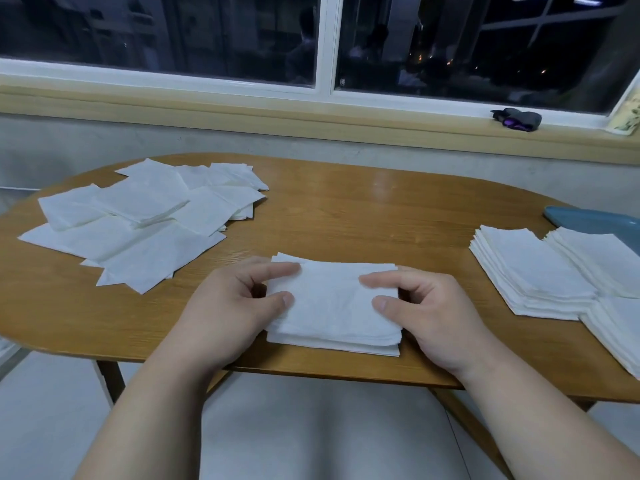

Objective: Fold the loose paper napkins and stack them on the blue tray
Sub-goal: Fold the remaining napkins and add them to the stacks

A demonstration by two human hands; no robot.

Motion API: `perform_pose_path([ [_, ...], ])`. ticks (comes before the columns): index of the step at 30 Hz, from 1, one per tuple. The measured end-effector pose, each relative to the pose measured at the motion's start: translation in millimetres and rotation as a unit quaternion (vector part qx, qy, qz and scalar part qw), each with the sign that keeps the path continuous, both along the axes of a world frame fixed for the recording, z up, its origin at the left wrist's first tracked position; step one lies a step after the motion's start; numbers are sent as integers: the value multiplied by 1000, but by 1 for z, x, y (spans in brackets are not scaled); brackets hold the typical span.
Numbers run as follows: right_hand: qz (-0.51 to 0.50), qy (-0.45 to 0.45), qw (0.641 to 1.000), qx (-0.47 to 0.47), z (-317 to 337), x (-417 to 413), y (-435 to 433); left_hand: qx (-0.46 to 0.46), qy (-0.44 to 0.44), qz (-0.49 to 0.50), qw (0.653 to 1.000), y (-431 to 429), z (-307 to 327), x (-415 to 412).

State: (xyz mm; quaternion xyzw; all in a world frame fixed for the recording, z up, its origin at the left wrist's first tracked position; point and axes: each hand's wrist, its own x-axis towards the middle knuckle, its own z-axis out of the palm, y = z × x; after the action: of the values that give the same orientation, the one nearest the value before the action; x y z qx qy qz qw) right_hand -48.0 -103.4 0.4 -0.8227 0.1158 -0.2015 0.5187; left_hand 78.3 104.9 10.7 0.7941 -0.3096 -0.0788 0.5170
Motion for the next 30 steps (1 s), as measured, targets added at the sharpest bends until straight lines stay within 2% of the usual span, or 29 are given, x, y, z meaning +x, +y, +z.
perform_pose_path([
  [8, -34, 39, 997, -57, -3, 3, 1, 79, -53, 6, 995, -1, -4, 2],
  [17, -48, 100, 977, -181, -8, 5, 4, 147, -76, -4, 986, -4, -8, 5],
  [25, -82, 124, 931, -332, -7, 4, 7, 172, -110, 2, 979, -2, -16, 11],
  [30, -74, 89, 931, -347, -7, 2, 9, 134, -155, -48, 977, 2, -14, 7],
])
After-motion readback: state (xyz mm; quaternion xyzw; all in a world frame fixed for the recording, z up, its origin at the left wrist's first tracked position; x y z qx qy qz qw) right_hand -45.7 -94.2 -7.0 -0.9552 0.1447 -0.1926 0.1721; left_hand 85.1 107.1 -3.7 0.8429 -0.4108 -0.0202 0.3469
